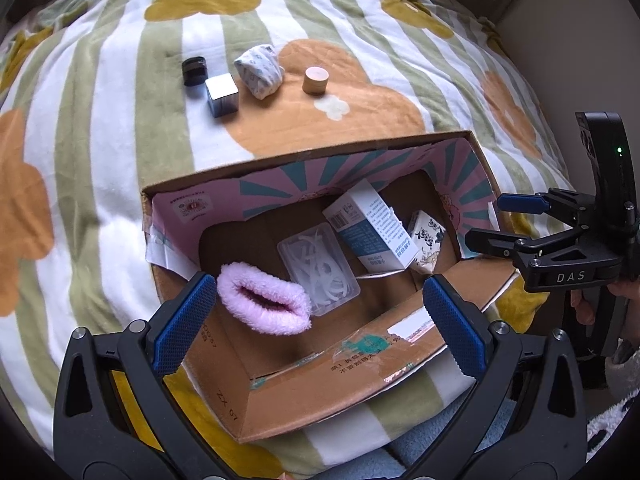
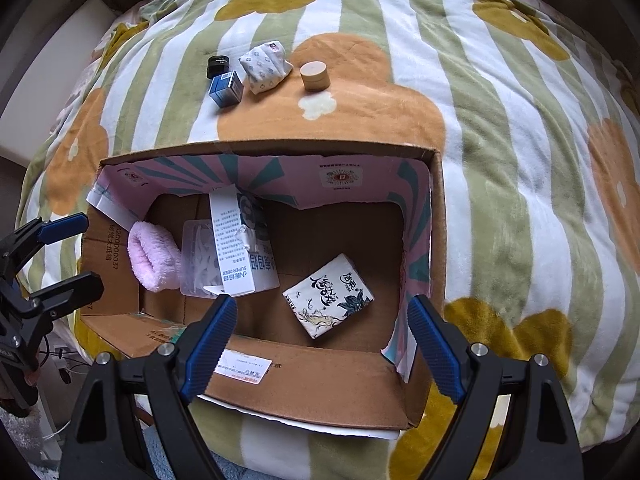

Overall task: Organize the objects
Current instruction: 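Release the pink sock into the box with left tool while right tool releases the pack, then grasp the small blue box with left tool while right tool grasps the white socks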

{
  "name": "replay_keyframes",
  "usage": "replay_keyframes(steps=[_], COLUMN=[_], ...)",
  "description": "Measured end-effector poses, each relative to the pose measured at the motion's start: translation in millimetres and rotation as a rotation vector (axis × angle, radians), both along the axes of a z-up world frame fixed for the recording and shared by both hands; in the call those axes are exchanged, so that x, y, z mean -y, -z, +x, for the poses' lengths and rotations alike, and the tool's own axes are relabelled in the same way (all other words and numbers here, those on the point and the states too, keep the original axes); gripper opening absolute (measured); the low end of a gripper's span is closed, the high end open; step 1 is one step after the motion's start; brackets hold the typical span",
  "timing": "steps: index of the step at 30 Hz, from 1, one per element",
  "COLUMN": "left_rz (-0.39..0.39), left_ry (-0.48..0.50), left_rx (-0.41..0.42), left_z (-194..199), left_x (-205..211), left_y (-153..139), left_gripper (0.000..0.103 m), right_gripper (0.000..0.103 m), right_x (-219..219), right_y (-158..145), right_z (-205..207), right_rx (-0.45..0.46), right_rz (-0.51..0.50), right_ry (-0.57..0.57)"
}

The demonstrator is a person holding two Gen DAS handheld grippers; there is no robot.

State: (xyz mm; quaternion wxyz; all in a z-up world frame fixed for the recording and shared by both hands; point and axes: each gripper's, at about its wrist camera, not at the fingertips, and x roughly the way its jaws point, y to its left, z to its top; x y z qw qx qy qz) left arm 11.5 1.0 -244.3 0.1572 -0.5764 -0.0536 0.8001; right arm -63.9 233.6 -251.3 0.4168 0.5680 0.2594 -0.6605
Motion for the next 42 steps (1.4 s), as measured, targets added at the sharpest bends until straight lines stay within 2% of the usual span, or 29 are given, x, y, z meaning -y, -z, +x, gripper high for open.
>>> replay_keyframes(steps=[11, 15, 20, 23, 26, 30, 34, 38, 42], left_rz=[-0.056, -0.081, -0.121, -0.146, -0.134, -0.120, -0.134, -0.128, -0.113], left_ry=[-0.017, -0.019, 0.028, 0.078, 0.144, 0.272, 0.388, 0.443, 0.476], left_rx=[-0.068, -0.159, -0.294, -0.333, -0.346, -0.323, -0.298, -0.270, -0.262], left_z=[-22, -37, -80, -115, -145, -181, -201, -209, -213], left_x=[0, 3, 19, 31, 41, 47, 46, 45, 41], left_y=[-31, -54, -88, -98, -98, -74, -27, 21, 56], left_gripper=[0.103, 0.103, 0.103, 0.103, 0.103, 0.103, 0.103, 0.103, 0.101], right_gripper=[0.085, 0.085, 0.085, 0.085, 0.085, 0.085, 0.085, 0.085, 0.085], right_x=[18, 33, 66, 96, 127, 175, 212, 236, 250], right_y=[-30, -54, -81, -90, -94, -79, -45, -9, 23], right_z=[-14, -23, -43, -57, -68, -84, -97, -102, -105], right_rx=[-0.062, -0.115, -0.130, -0.143, -0.159, -0.130, -0.079, -0.058, -0.021], right_rz=[-0.032, -0.082, -0.184, -0.219, -0.251, -0.276, -0.268, -0.254, -0.231], right_ry=[-0.065, -0.126, -0.229, -0.279, -0.341, -0.432, -0.462, -0.488, -0.497])
